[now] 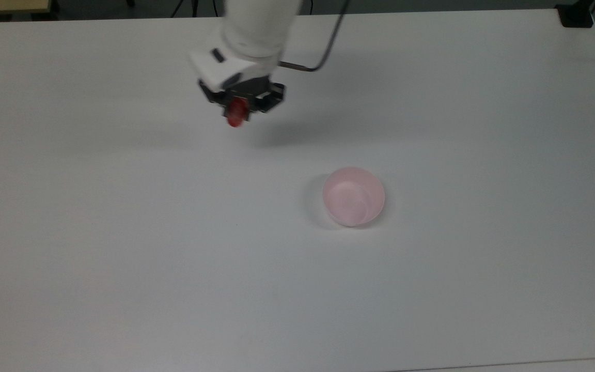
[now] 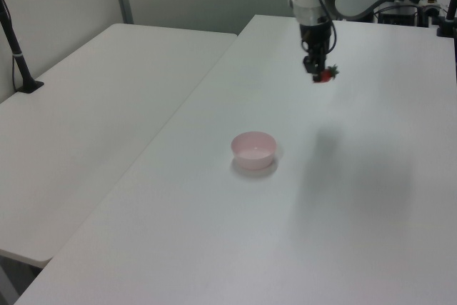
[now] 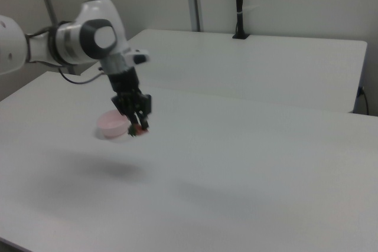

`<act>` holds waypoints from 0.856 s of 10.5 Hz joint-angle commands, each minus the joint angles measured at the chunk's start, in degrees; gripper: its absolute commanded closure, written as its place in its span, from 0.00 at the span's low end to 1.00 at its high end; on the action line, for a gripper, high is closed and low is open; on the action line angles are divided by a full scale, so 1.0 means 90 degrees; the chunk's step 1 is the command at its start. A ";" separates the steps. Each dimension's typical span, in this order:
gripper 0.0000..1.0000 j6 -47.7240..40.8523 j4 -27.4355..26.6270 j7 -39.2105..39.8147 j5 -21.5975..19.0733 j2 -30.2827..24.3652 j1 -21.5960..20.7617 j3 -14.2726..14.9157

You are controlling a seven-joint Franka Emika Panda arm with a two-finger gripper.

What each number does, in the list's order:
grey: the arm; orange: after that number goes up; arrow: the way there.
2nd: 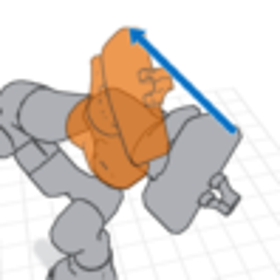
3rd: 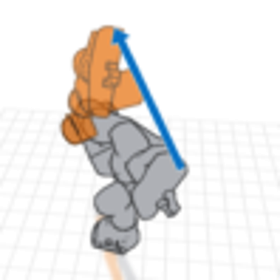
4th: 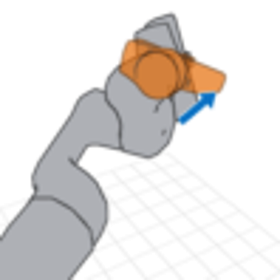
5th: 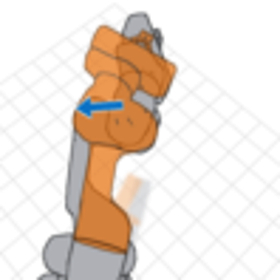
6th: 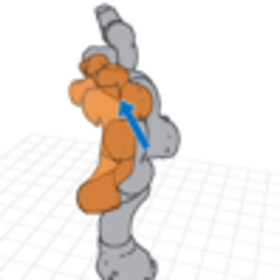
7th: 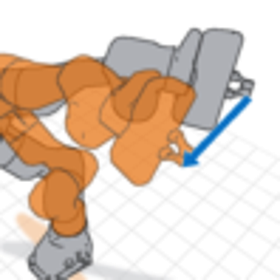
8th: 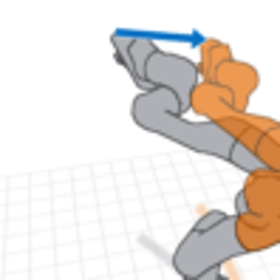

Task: Pick up strawberry from bowl
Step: 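Carry the held strawberry away from the bowl across the table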

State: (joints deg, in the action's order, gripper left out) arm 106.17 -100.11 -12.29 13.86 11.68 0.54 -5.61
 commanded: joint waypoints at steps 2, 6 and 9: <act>0.72 0.0116 -0.1413 0.1627 -0.0046 -0.0681 0.0779 -0.0031; 0.72 0.0888 -0.2157 0.1241 -0.0144 -0.0625 0.0392 -0.0031; 0.63 0.1133 -0.2284 0.0614 -0.0163 -0.0389 0.0068 -0.0031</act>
State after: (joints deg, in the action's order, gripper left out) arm 114.43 -118.52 -4.30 13.25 8.56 3.06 -6.23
